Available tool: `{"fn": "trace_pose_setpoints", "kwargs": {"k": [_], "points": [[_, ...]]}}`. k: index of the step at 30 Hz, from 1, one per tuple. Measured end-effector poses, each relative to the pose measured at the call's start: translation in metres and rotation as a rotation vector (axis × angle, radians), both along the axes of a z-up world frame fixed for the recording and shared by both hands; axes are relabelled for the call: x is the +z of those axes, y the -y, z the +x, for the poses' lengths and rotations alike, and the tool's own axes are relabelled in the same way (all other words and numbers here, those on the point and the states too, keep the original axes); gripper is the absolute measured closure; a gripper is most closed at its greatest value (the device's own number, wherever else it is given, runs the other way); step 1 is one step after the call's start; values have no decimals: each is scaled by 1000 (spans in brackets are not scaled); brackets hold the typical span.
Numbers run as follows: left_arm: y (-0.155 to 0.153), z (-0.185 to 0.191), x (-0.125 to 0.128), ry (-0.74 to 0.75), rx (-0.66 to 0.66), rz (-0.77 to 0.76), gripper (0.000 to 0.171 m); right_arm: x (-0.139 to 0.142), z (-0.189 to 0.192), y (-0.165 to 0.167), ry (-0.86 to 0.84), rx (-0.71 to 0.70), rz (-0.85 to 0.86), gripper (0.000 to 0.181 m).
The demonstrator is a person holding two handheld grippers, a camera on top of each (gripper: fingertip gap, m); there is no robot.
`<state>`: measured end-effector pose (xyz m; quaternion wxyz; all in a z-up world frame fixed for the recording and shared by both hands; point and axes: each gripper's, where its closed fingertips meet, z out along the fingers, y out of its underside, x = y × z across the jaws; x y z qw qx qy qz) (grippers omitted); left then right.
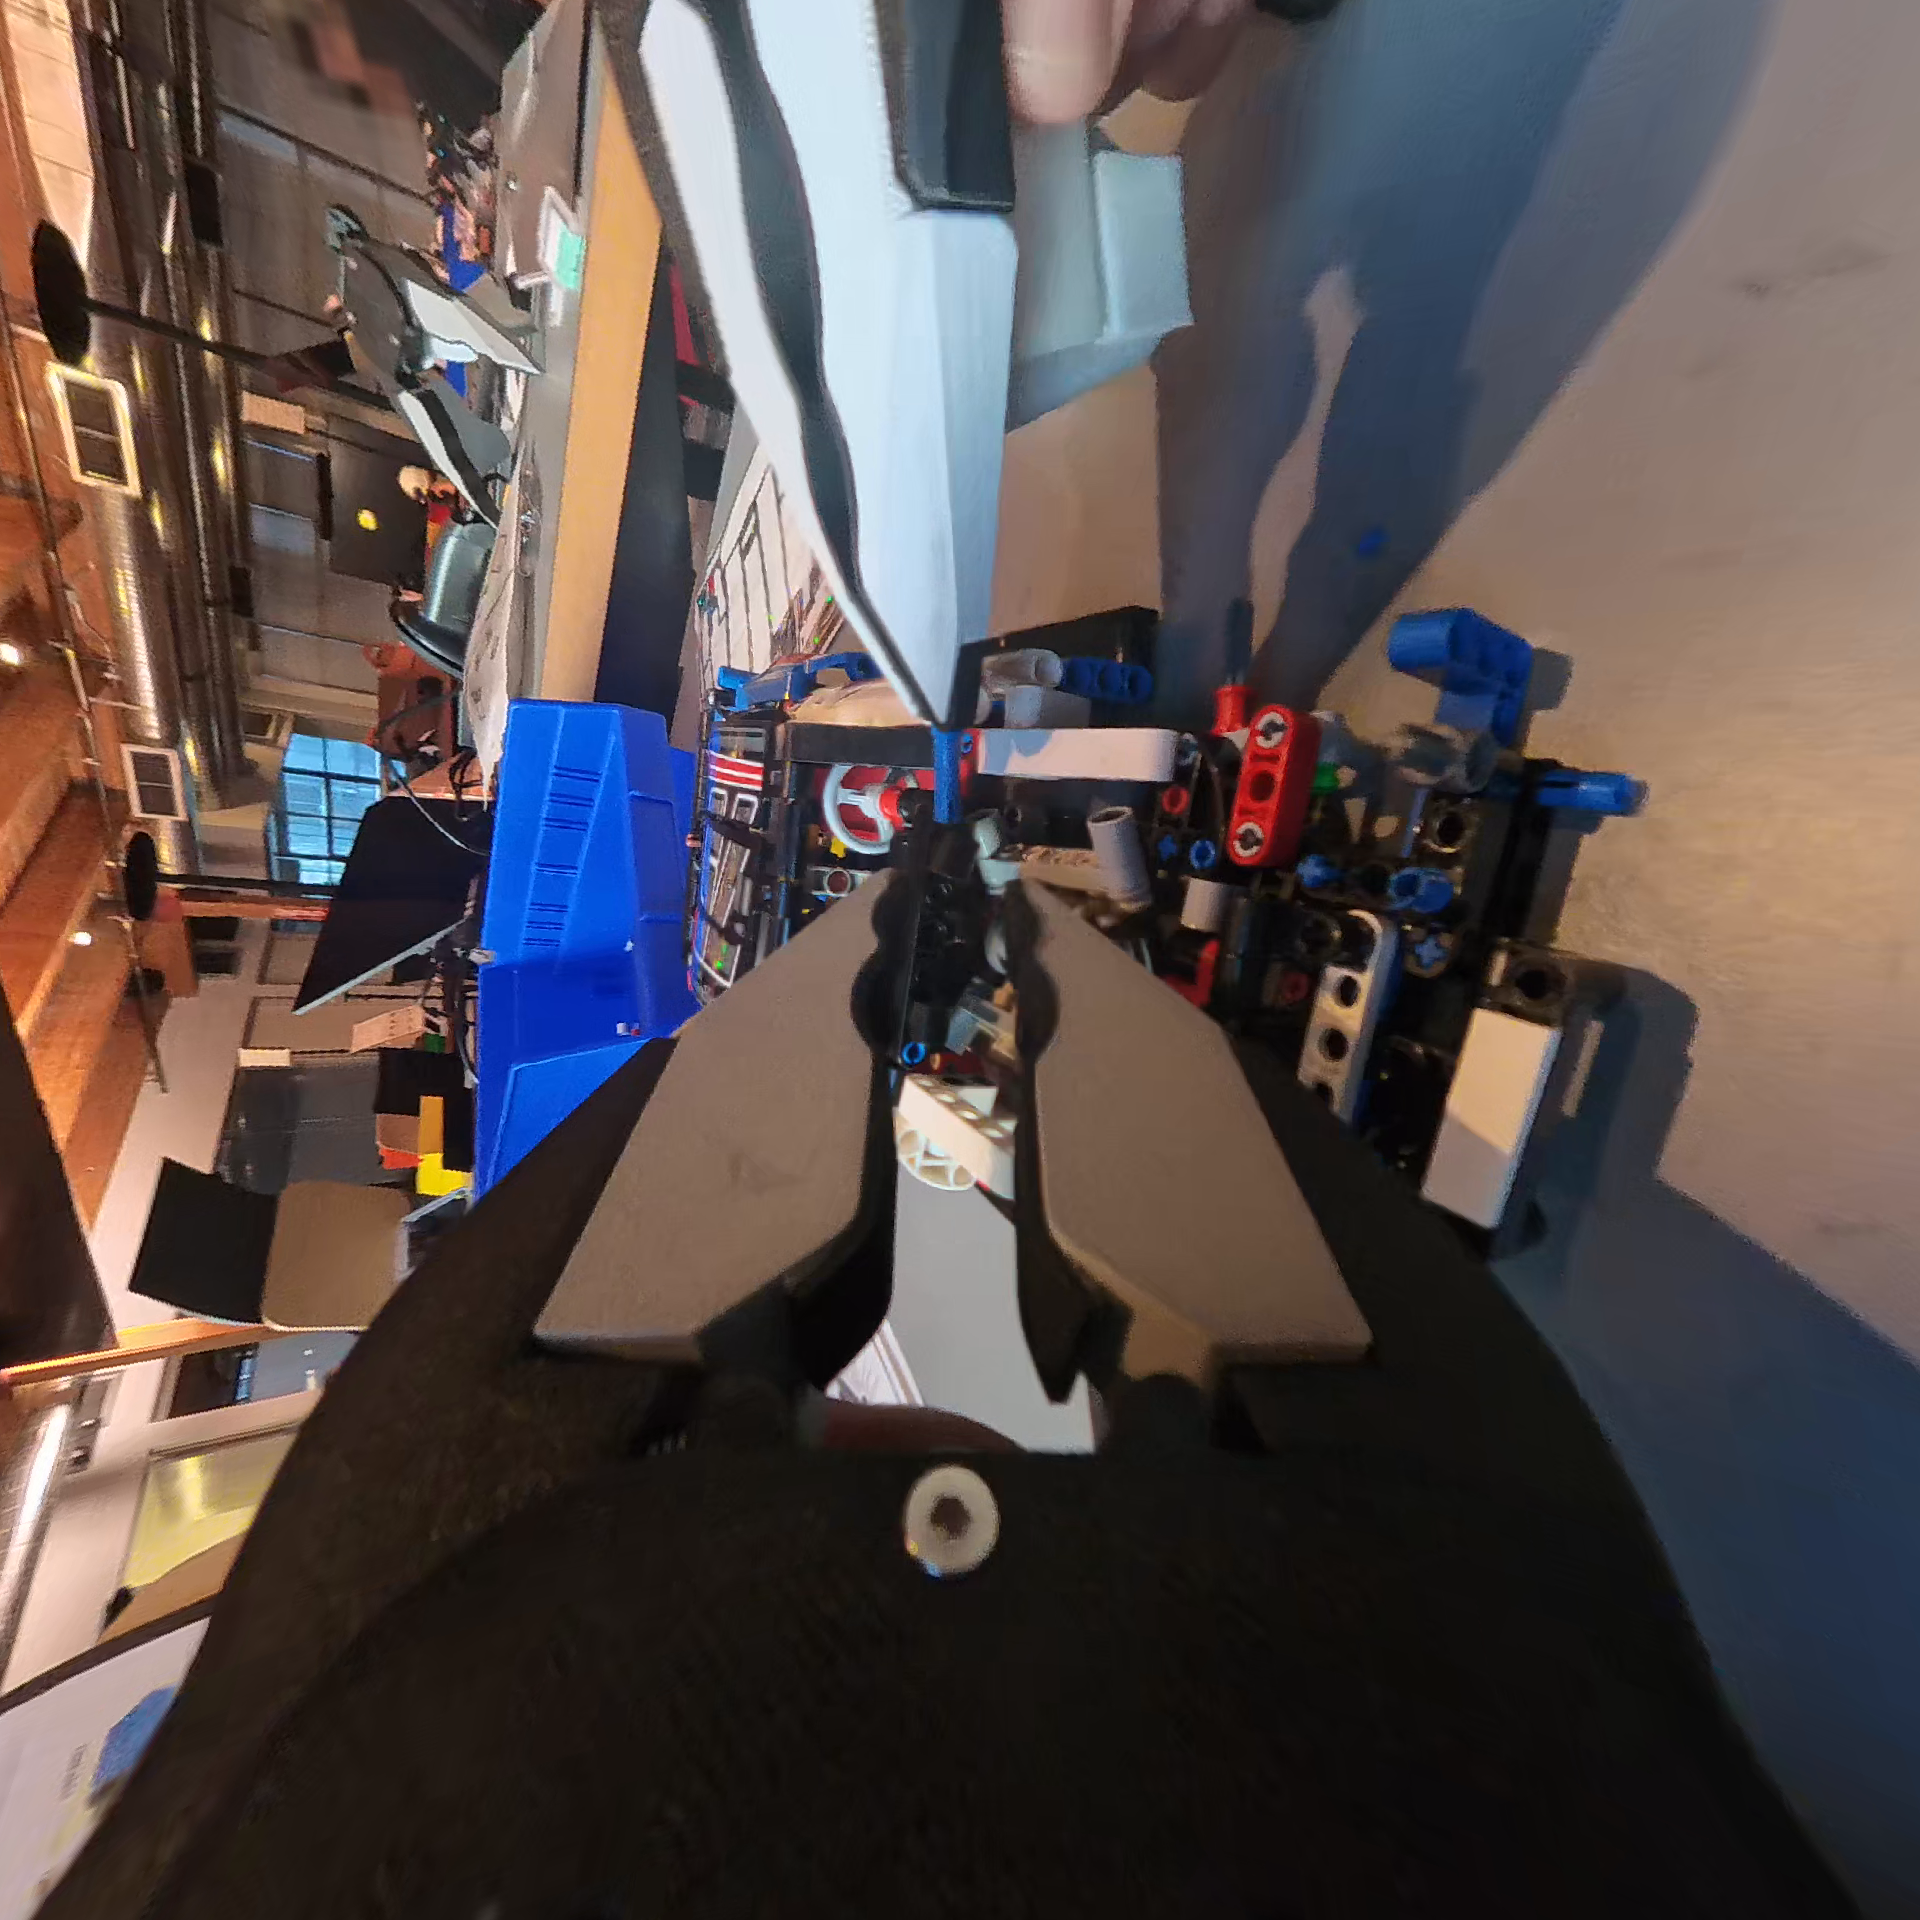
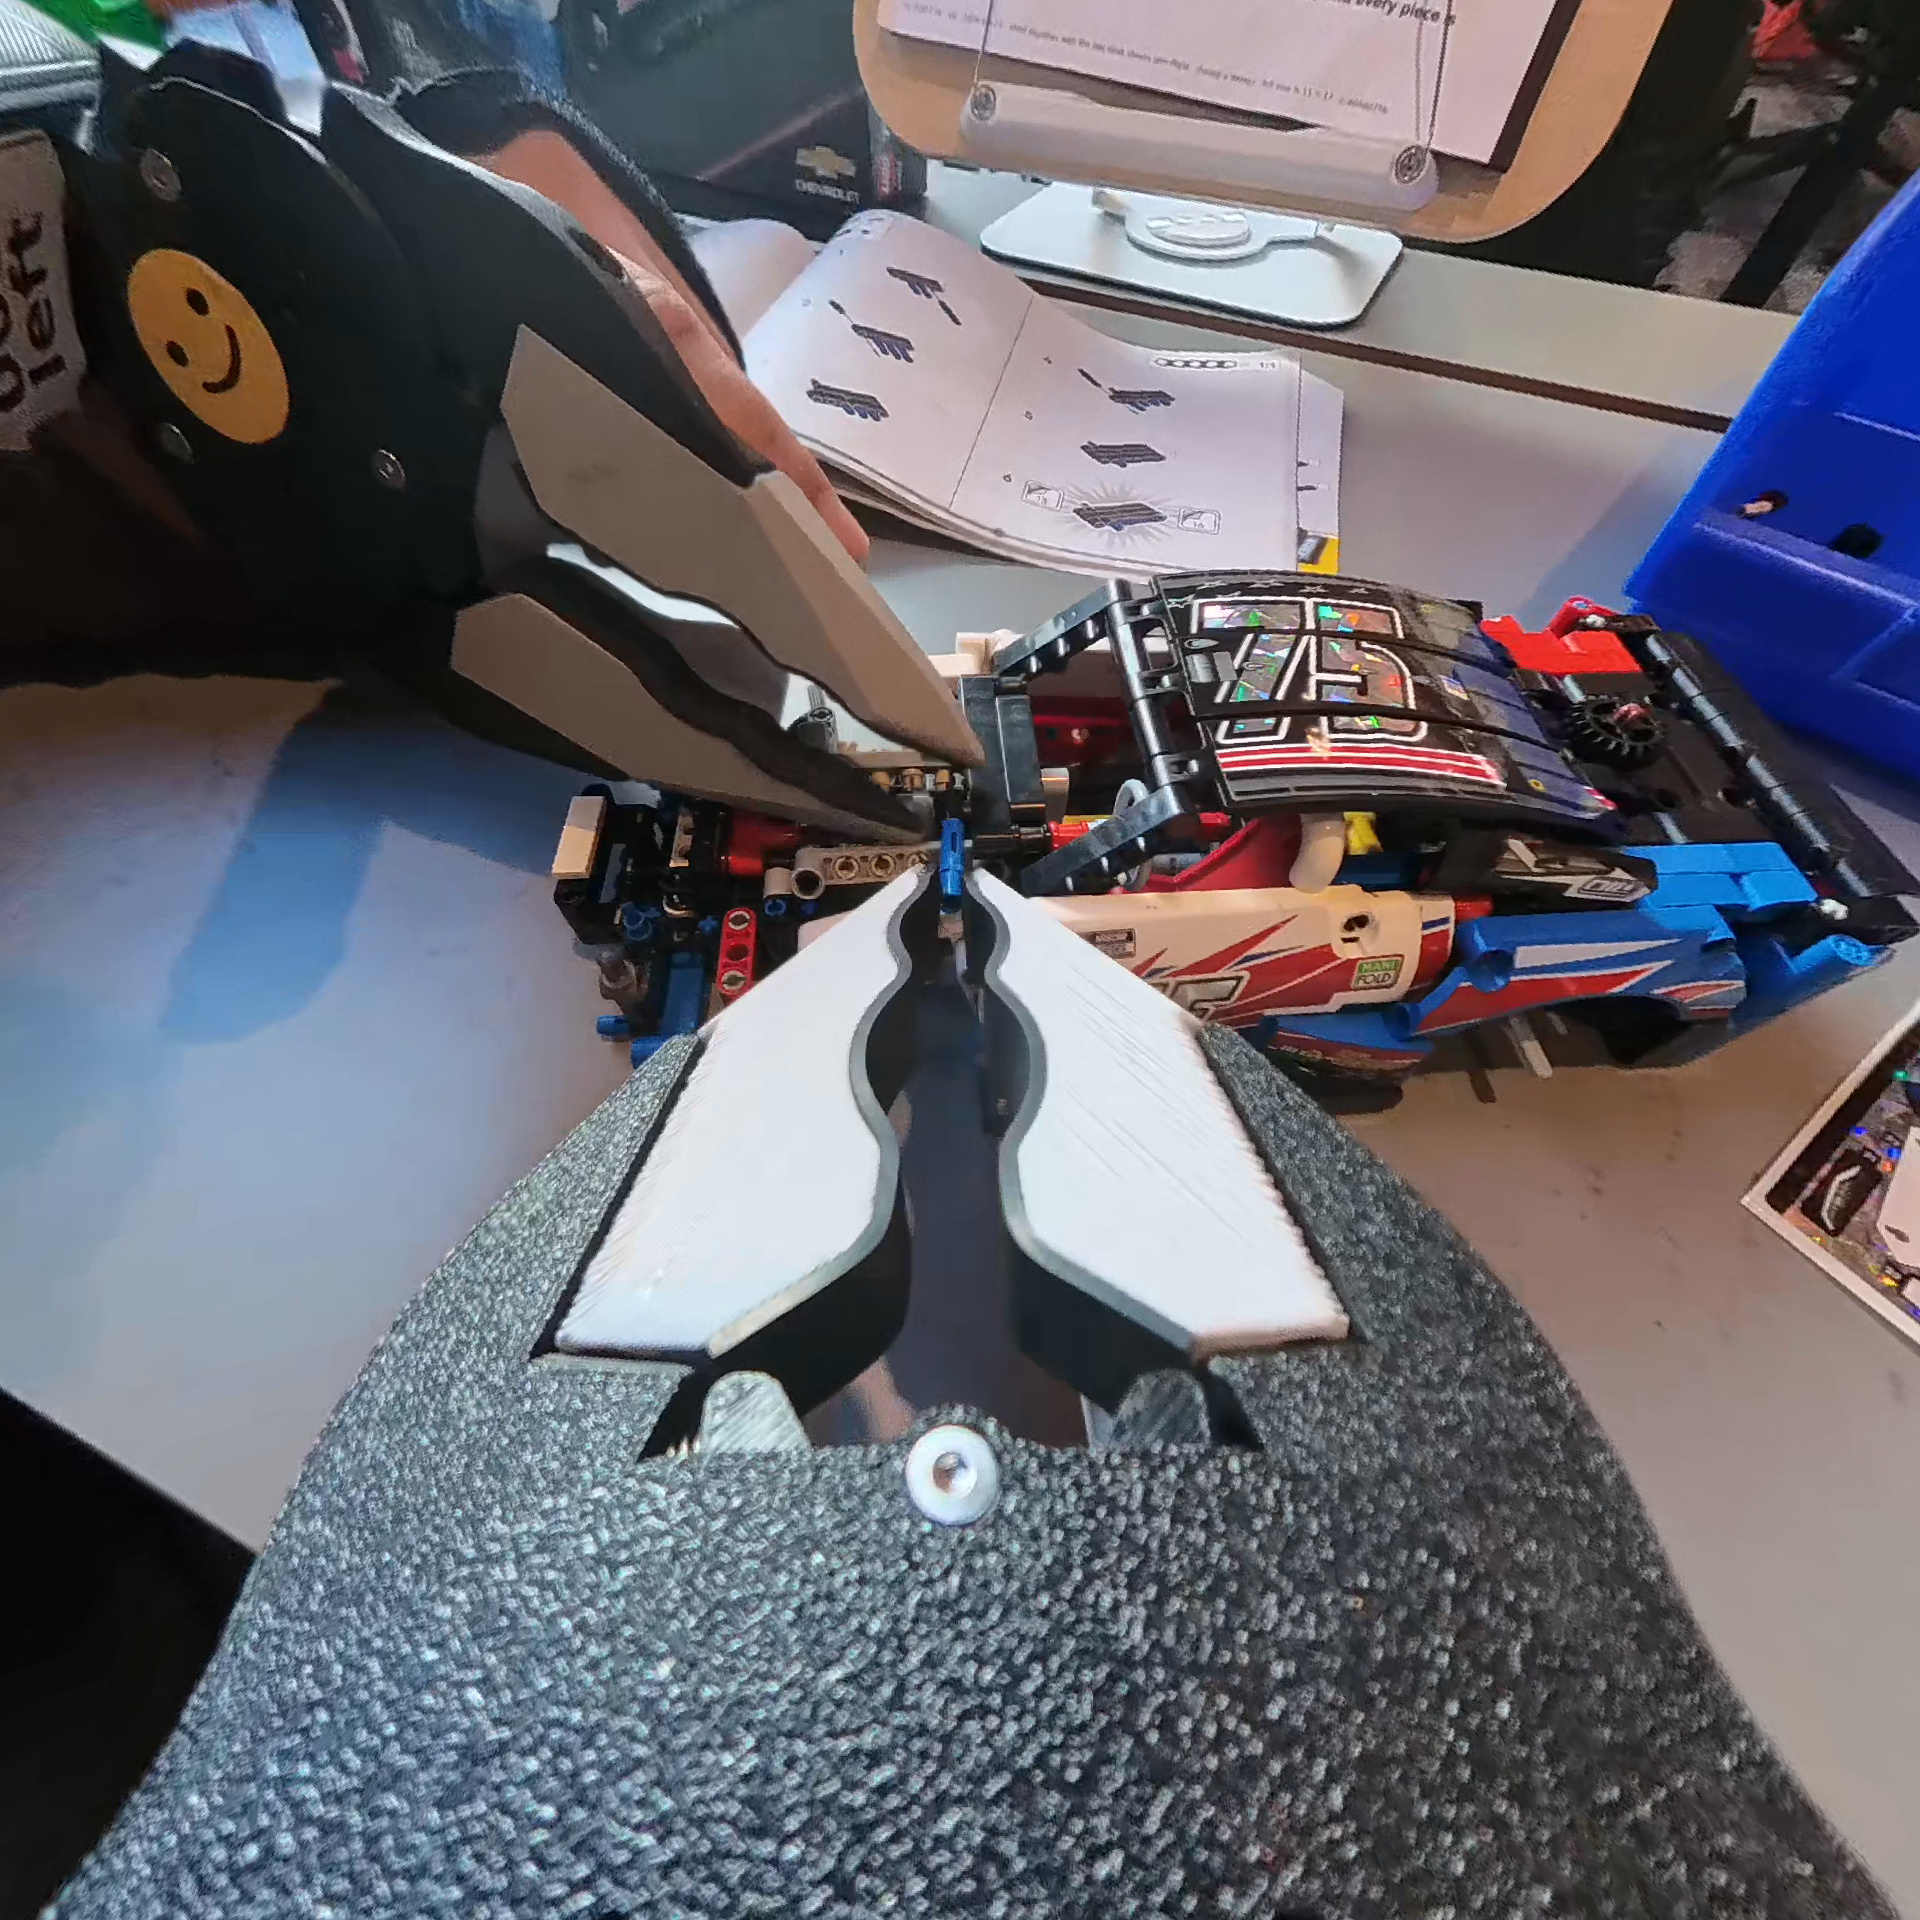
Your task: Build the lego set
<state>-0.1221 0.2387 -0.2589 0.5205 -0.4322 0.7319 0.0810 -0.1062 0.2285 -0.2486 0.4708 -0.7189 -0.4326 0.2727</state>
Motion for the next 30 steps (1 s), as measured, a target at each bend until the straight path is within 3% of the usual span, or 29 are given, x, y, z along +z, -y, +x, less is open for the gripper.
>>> {"fn": "trace_pose_setpoints", "kwargs": {"k": [4,8,14,24,28,30], "points": [[4,5,4,28,3,-26,155,3,6,0,-5,1,20,178],[-5,8,0,-20,38,111,163,3,9,-2,-20,-3,8,177],[-6,8,1,26,115,154,164,2,9,0,-15,8,5,177],[-5,10,2,346,361,-319,160,-2,5,-2,44,16,59,177],[-8,6,5,353,413,-276,149,-1,6,-3,37,15,53,177],[-5,6,4,323,424,-250,153,-1,6,-3,39,16,57,177]]}}
